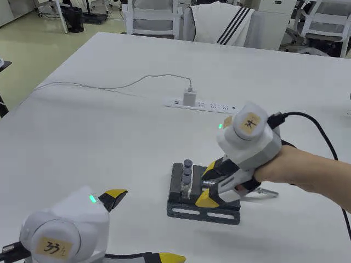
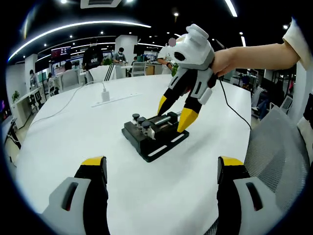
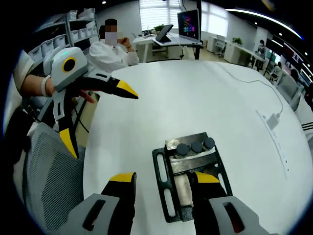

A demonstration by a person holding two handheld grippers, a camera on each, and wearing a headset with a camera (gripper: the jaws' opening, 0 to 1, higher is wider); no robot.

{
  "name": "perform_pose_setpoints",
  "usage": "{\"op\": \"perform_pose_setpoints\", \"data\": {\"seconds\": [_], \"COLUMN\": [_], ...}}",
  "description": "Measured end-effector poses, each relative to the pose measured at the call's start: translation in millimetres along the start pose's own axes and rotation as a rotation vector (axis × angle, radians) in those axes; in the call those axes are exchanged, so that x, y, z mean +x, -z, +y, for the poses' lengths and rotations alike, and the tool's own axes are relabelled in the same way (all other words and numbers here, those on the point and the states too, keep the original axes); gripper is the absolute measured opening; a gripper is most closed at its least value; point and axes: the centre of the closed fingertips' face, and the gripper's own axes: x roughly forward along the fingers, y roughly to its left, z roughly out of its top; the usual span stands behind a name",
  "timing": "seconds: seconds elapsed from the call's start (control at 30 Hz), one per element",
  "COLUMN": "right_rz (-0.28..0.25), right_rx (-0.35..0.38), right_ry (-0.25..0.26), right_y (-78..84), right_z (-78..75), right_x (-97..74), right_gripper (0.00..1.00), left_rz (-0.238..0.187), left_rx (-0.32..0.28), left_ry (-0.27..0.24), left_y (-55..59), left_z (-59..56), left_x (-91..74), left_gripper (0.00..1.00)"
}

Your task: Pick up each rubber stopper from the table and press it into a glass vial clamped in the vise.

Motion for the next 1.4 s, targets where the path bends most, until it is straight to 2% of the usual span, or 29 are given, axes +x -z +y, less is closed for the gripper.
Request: {"op": "perform_pose_setpoints", "data": {"seconds": [0.17,0.37,0.43,0.53,0.6,0.7,0.77,0.83,1.03,1.4], "right_rz": [-0.049,-0.088,-0.108,-0.116,-0.138,-0.149,-0.146,-0.158,-0.206,-0.248], "right_rx": [0.02,0.081,0.094,0.162,0.164,0.197,0.254,0.249,0.297,0.342], "right_ry": [0.036,0.054,0.074,0.106,0.148,0.17,0.17,0.18,0.228,0.248], "right_y": [14.3,35.2,42.8,55.9,62.7,74.3,82.3,85.1,91.4,96.8], "right_z": [8.8,22.8,25.2,26.6,24.2,27.0,31.4,33.4,35.5,46.3], "right_x": [-6.2,-9.7,-10.8,-13.4,-17.4,-22.8,-25.8,-28.3,-39.3,-46.0], "right_gripper": [0.62,0.75,0.79,0.85,0.9,0.98,0.99,0.99,0.99,0.99], "left_rz": [0.007,0.014,0.015,0.02,0.018,0.013,0.009,0.006,0.002,0.006], "left_rx": [-0.005,-0.013,-0.012,-0.007,-0.006,-0.008,-0.01,-0.011,-0.012,-0.008], "left_ry": [0.001,0.009,0.01,0.008,0.003,-0.003,-0.006,-0.011,-0.018,-0.018], "left_y": [3.2,6.4,6.8,7.1,6.4,4.5,3.4,3.0,3.4,6.3], "left_z": [1.7,2.9,3.5,7.0,9.7,12.7,13.9,14.8,15.0,12.0], "left_x": [0.7,-0.5,-1.9,-3.9,-5.5,-7.0,-7.8,-8.4,-11.5,-18.3], "left_gripper": [0.93,0.93,0.93,0.93,0.93,0.93,0.93,0.94,0.94,0.95]}}
